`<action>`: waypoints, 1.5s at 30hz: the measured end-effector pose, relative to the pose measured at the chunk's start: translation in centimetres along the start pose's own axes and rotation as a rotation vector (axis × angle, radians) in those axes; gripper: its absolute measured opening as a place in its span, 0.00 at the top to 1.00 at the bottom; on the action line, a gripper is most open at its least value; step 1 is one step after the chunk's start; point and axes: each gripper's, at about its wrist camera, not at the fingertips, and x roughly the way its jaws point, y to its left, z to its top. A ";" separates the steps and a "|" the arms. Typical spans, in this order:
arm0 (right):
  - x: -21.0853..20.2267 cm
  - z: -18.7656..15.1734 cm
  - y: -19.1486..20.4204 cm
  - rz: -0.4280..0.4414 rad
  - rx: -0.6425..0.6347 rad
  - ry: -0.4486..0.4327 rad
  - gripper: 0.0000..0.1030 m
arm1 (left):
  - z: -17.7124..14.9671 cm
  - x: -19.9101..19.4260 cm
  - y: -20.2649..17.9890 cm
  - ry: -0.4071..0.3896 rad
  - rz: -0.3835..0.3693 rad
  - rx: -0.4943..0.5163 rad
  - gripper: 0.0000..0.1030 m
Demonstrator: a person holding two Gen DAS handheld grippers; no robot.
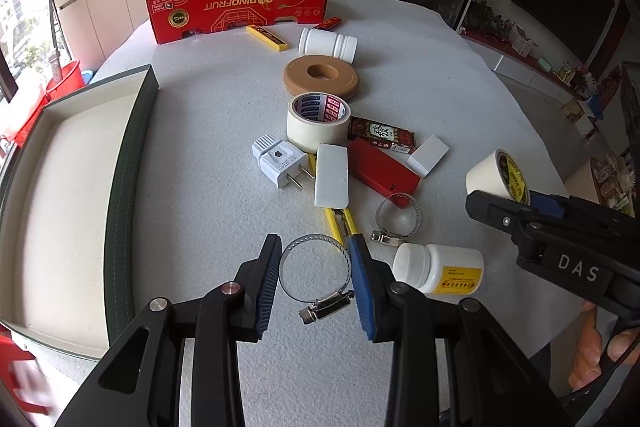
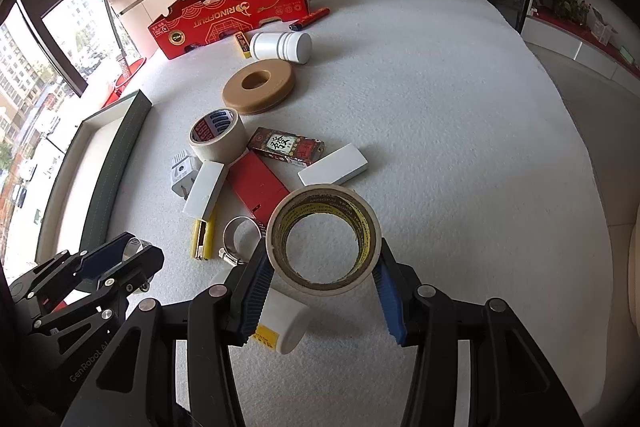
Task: Organize rigid objects
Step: 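Carry the hose clamp in left tool while right tool carries the tape to the tray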
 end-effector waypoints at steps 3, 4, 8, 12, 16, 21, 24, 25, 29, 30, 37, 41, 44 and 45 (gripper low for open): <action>-0.7 0.2 0.3 -0.003 -0.009 -0.014 0.51 | 0.4 -1.1 -0.1 -0.021 -0.017 -0.001 0.64; -0.9 0.2 0.4 -0.002 -0.010 -0.017 0.51 | 0.6 -1.5 -0.1 -0.029 -0.023 -0.002 0.64; -1.9 0.7 0.8 0.020 -0.005 -0.031 0.51 | 1.7 -3.4 -0.3 -0.069 -0.060 -0.008 0.64; -3.5 1.8 1.7 0.035 -0.018 -0.065 0.51 | 3.2 -5.7 -0.4 -0.119 -0.094 -0.014 0.64; -5.7 3.5 3.1 0.059 -0.048 -0.111 0.51 | 5.0 -8.3 0.2 -0.175 -0.108 -0.024 0.64; -7.6 5.5 5.7 0.111 -0.092 -0.156 0.51 | 6.5 -11.7 2.7 -0.260 -0.060 -0.059 0.64; -8.0 6.5 7.6 0.153 -0.120 -0.159 0.51 | 7.1 -12.9 5.0 -0.281 -0.042 -0.106 0.64; -8.2 6.8 8.2 0.164 -0.132 -0.162 0.51 | 7.2 -13.3 5.8 -0.287 -0.038 -0.123 0.64; -8.8 8.1 10.9 0.217 -0.179 -0.175 0.51 | 7.6 -15.3 8.7 -0.332 0.003 -0.173 0.64; -8.9 8.3 11.6 0.231 -0.190 -0.177 0.51 | 7.7 -15.8 9.4 -0.348 0.019 -0.184 0.64; -8.6 9.8 16.6 0.302 -0.275 -0.172 0.51 | 7.5 -17.3 15.0 -0.402 0.162 -0.270 0.64; -8.1 10.4 19.7 0.336 -0.328 -0.166 0.51 | 6.8 -17.0 18.7 -0.397 0.241 -0.329 0.64; -7.2 10.9 21.9 0.377 -0.360 -0.155 0.51 | 6.0 -16.4 20.9 -0.395 0.288 -0.361 0.64; -6.8 10.9 22.6 0.391 -0.370 -0.148 0.51 | 5.7 -16.0 21.5 -0.391 0.298 -0.375 0.64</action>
